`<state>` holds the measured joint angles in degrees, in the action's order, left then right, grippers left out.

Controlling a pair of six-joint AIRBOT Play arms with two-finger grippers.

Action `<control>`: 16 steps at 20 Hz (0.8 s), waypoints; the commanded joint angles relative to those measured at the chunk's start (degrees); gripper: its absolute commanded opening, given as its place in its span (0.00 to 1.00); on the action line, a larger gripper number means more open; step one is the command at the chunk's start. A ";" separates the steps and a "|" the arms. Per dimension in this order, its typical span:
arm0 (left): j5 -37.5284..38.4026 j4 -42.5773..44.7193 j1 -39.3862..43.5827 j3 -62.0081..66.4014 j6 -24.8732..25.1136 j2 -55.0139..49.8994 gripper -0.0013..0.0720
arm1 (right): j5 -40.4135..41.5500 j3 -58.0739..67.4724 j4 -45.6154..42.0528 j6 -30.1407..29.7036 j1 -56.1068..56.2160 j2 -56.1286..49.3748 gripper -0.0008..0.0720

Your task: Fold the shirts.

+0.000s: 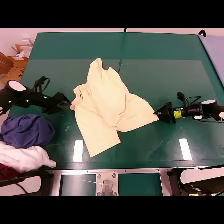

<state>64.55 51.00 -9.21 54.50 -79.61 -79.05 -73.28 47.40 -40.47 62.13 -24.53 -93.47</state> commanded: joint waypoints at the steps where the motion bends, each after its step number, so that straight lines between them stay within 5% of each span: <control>1: 4.39 1.20 -1.14 -1.22 0.17 0.02 0.91 | 0.22 -2.23 -0.90 -1.31 2.58 -0.13 0.49; 8: -12.00 -3.72 11.32 -9.40 0.81 -1.81 0.86 | 0.15 -1.88 -0.48 -1.33 2.51 -0.07 0.31; 10: -12.41 -3.67 13.70 -9.40 1.55 -3.63 0.27 | 0.13 -1.53 -0.50 -1.33 2.49 0.59 0.23; 11: -11.50 -3.78 13.81 -9.18 2.75 -3.69 0.05 | 0.13 -1.09 -0.52 -1.33 2.49 1.18 0.15; 13: -7.37 -3.30 12.76 -6.99 3.65 -3.23 0.05 | 0.11 0.76 -0.50 -1.29 2.49 2.58 0.03; 16: -2.32 -2.99 10.32 -1.73 3.58 0.57 0.05 | -1.40 3.87 -0.39 -1.11 2.49 6.71 0.03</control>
<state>57.95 47.94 2.24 49.21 -76.69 -80.68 -71.70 48.71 -42.78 60.84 -22.02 -89.95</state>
